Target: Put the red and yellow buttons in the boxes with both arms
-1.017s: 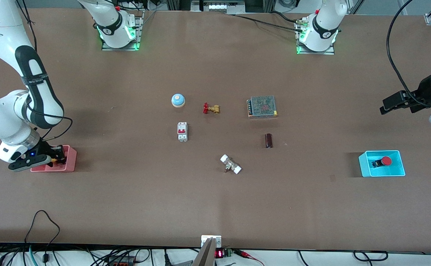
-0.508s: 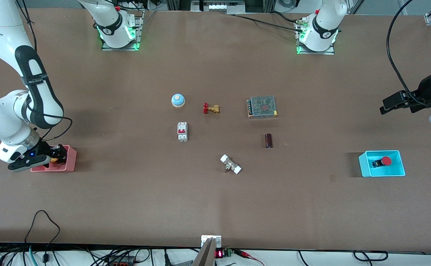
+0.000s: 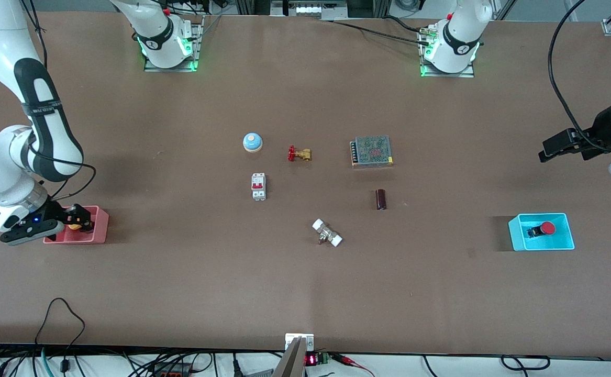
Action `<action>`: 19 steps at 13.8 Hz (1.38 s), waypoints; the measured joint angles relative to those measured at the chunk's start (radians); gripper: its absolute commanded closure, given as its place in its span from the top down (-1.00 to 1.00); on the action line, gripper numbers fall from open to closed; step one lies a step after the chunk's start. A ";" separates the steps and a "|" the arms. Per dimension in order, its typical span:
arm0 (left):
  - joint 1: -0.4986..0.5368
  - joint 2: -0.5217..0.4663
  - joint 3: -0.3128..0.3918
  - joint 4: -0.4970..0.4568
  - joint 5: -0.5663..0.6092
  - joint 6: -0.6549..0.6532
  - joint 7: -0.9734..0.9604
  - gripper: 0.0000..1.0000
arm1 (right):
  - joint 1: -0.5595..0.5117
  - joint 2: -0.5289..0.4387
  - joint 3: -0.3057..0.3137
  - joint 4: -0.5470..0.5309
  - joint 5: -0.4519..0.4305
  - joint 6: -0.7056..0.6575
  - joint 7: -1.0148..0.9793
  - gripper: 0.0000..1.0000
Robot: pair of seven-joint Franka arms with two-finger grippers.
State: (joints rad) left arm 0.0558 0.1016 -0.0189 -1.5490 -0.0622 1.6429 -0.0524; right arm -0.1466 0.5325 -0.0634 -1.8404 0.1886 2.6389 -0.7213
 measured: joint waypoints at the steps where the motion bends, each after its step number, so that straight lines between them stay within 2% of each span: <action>1: 0.000 0.000 0.000 0.000 0.000 0.000 0.000 1.00 | 0.000 -0.026 0.001 0.003 0.000 -0.045 0.000 1.00; 5: 0.000 0.000 0.000 0.000 0.000 0.000 0.000 1.00 | 0.030 -0.213 0.016 0.021 -0.005 -0.343 0.087 1.00; 7: 0.000 0.000 0.000 0.000 0.000 0.000 0.000 1.00 | 0.058 -0.317 0.021 0.051 -0.043 -0.515 0.197 1.00; 9: 0.000 0.000 0.000 0.000 0.005 0.000 0.001 1.00 | 0.082 -0.391 0.026 0.131 -0.100 -0.715 0.321 1.00; 12: 0.000 0.000 -0.004 0.000 0.019 -0.001 0.002 1.00 | 0.125 -0.428 0.037 0.296 -0.155 -1.001 0.482 1.00; 14: 0.000 0.000 -0.005 0.000 0.020 -0.001 0.004 1.00 | 0.130 -0.434 0.055 0.346 -0.172 -1.067 0.533 1.00; 19: -0.001 -0.005 -0.008 0.001 0.020 -0.002 0.007 1.00 | 0.134 -0.419 0.080 0.347 -0.175 -1.081 0.598 1.00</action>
State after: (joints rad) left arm 0.0549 0.0969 -0.0271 -1.5483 -0.0421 1.6411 -0.0457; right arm -0.0130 0.1136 0.0166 -1.4933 0.0140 1.5575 -0.1232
